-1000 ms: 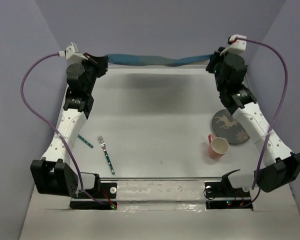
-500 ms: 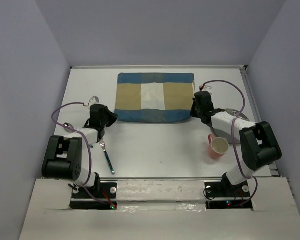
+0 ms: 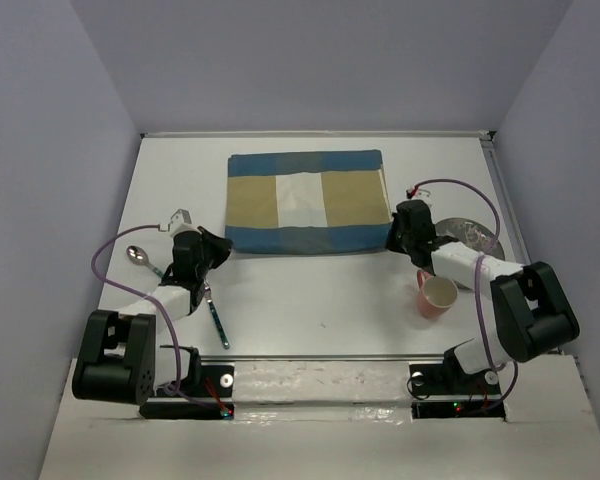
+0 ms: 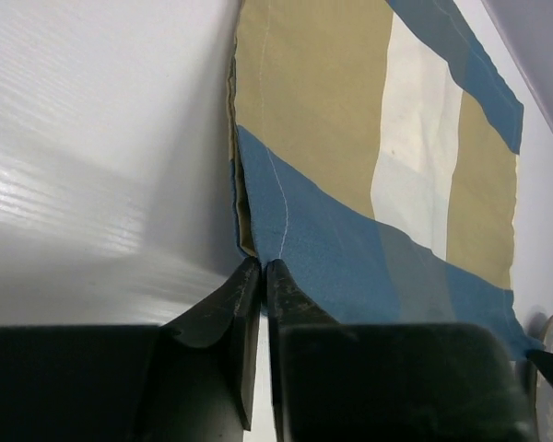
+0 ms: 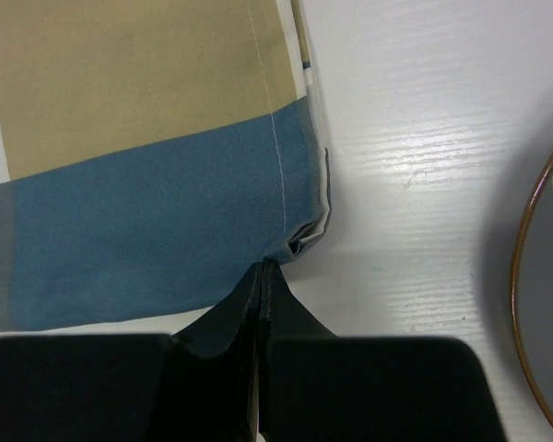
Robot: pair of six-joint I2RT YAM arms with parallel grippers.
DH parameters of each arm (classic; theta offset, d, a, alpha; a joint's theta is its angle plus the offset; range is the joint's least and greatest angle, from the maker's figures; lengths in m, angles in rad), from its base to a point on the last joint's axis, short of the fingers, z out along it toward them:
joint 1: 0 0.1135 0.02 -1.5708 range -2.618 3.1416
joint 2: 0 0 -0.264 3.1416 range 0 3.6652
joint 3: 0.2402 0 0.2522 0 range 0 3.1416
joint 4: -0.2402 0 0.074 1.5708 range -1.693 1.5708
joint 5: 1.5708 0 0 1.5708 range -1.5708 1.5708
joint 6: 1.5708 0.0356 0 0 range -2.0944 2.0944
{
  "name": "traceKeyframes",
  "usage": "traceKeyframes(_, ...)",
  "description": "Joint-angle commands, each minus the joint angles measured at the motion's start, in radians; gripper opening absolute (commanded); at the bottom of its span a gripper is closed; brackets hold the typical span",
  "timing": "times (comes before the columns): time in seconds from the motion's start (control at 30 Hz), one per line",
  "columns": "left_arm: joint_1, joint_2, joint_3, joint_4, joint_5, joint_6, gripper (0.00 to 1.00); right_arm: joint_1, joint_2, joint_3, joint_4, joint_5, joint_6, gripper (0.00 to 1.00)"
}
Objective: Set the dinner table for one person
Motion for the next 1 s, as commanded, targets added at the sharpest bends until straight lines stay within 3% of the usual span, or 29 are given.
traceKeyframes(0.0, 0.003, -0.067, -0.033, 0.003, -0.045, 0.021, 0.23, 0.000, -0.069, -0.029, 0.031, -0.022, 0.023, 0.00)
traceKeyframes(0.13, 0.003, -0.075, -0.046, 0.000, -0.045, 0.029, 0.32, 0.000, -0.118, -0.056, 0.022, -0.051, 0.033, 0.00)
traceKeyframes(0.37, 0.003, -0.088, -0.052, 0.001, -0.023, 0.006, 0.33, 0.046, -0.174, -0.099, 0.010, -0.058, 0.044, 0.00)
traceKeyframes(0.63, 0.003, -0.269, -0.085, -0.098, -0.040, -0.011, 0.33, 0.046, -0.264, -0.107, -0.013, -0.012, 0.049, 0.00)
traceKeyframes(0.8, 0.003, -0.349, -0.095, -0.122, 0.007, -0.039, 0.47, 0.046, -0.284, -0.096, -0.058, -0.009, 0.041, 0.00)
traceKeyframes(0.87, 0.003, -0.369, -0.087, -0.140, 0.007, -0.042, 0.48, 0.046, -0.275, -0.086, -0.077, 0.004, 0.036, 0.00)
traceKeyframes(0.97, 0.001, -0.415, -0.047, -0.184, 0.009, -0.025, 0.49, 0.046, -0.273, -0.070, -0.111, -0.012, 0.026, 0.11)
